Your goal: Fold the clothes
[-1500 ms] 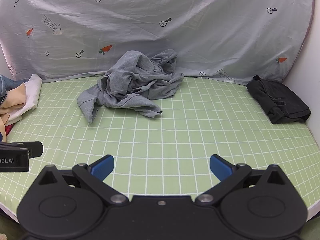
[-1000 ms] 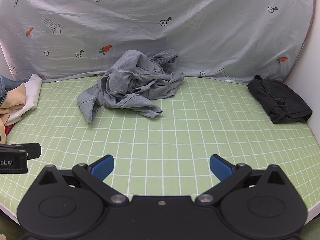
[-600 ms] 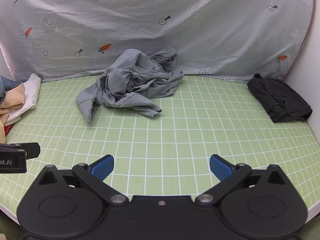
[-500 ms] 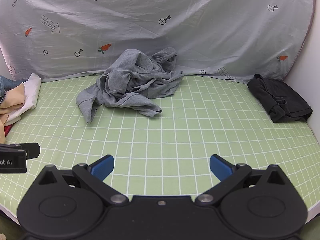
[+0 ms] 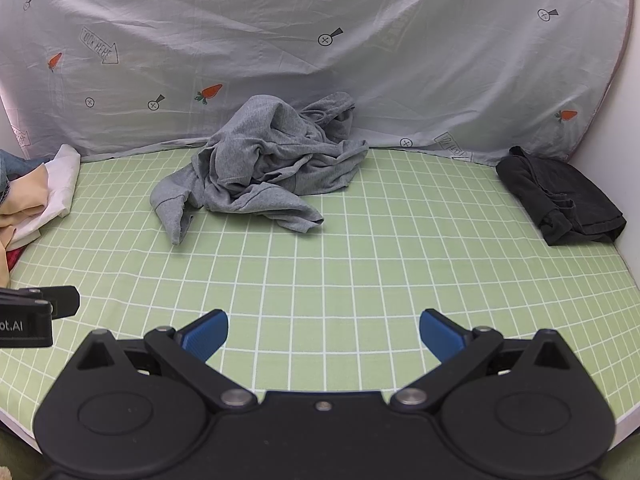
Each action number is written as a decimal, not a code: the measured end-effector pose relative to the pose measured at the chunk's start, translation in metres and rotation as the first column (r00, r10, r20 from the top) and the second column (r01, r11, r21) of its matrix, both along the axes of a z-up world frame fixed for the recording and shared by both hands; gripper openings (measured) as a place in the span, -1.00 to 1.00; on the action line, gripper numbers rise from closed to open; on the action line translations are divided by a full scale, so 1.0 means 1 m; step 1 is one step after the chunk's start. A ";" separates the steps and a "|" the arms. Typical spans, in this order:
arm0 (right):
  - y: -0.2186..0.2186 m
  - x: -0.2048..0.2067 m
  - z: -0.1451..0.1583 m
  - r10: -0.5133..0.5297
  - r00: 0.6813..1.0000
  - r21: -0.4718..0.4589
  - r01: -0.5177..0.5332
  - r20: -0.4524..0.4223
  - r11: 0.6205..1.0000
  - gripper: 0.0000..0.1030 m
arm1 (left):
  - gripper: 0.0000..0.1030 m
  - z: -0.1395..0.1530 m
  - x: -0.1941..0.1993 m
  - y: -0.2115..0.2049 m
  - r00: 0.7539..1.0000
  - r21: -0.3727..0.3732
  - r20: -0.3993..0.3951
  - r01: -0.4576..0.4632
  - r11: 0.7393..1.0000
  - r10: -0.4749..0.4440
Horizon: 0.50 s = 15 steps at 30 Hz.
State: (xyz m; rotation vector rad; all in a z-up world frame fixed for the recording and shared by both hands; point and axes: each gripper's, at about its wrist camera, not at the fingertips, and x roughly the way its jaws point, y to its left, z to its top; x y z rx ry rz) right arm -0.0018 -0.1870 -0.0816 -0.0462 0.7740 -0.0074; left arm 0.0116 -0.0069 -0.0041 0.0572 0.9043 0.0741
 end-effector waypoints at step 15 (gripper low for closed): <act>-0.001 0.016 -0.004 0.000 1.000 -0.002 0.000 -0.017 1.000 1.00 | 1.00 -0.005 0.012 0.001 1.000 0.000 -0.020 -0.015 1.000 0.015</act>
